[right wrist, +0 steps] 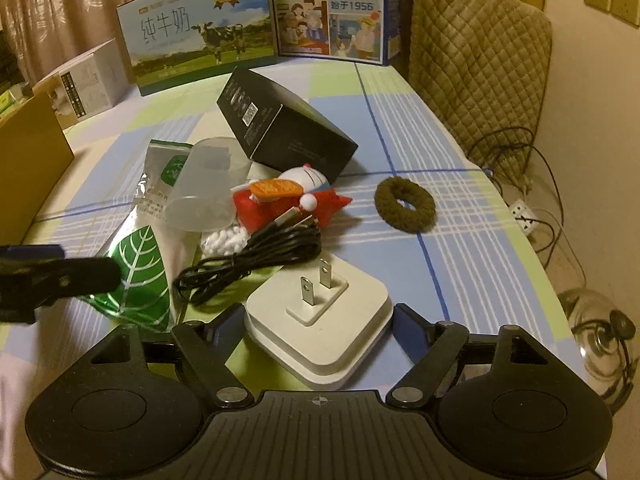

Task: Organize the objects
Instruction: 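Grasp the white plug adapter with the right gripper while the left gripper approaches the foil bag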

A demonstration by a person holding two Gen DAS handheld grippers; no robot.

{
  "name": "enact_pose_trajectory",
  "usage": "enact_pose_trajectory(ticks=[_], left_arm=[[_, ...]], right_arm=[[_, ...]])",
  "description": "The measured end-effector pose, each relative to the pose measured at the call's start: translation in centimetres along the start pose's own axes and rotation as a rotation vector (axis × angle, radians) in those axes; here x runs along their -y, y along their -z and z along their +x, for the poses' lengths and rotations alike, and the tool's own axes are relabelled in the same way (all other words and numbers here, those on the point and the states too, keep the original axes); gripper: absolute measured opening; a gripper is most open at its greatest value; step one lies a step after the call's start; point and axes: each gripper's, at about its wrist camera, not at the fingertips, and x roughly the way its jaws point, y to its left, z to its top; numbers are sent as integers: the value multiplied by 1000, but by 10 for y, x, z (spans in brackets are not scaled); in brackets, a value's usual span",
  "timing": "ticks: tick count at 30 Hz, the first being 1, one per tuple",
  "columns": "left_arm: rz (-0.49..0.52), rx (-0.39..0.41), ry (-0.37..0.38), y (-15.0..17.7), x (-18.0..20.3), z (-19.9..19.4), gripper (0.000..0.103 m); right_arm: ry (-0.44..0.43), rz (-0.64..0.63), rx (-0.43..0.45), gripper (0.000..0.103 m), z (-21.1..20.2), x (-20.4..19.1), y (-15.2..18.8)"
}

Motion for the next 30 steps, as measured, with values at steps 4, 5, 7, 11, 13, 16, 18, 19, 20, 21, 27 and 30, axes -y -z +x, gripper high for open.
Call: enact_pose_trajectory(ticks=[4, 5, 7, 11, 13, 16, 18, 19, 20, 21, 27, 30], left_arm=[[-7, -25, 0, -3, 2, 12, 85], [-12, -35, 5, -3, 1, 15, 80], [-22, -55, 15, -3, -1, 20, 71], [-40, -52, 47, -2, -1, 16, 47], [-31, -45, 54, -3, 0, 10, 35], [-32, -57, 36, -2, 1, 1, 28], [-26, -64, 22, 2, 2, -6, 26], [-27, -71, 18, 6, 2, -11, 25], [-29, -79, 14, 8, 2, -15, 21], [-26, -87, 8, 13, 3, -22, 19], [-51, -116, -23, 44, -3, -63, 19], [-56, -135, -39, 55, -7, -81, 18]], right_arm=[[16, 12, 3, 76, -3, 2, 1], [22, 18, 2, 76, -3, 3, 2], [30, 25, -1, 76, -4, 5, 3], [32, 40, -1, 76, -9, 6, 6], [27, 50, 1, 76, -12, 7, 8], [19, 56, 4, 76, -19, 4, 14], [4, 60, 3, 76, -24, 0, 19], [-5, 60, 5, 76, -27, -2, 22], [-17, 57, 7, 76, -29, -5, 25], [-29, 54, 8, 76, -32, -8, 28], [-111, 9, 7, 76, -47, -31, 45], [-128, 3, 11, 76, -52, -39, 49]])
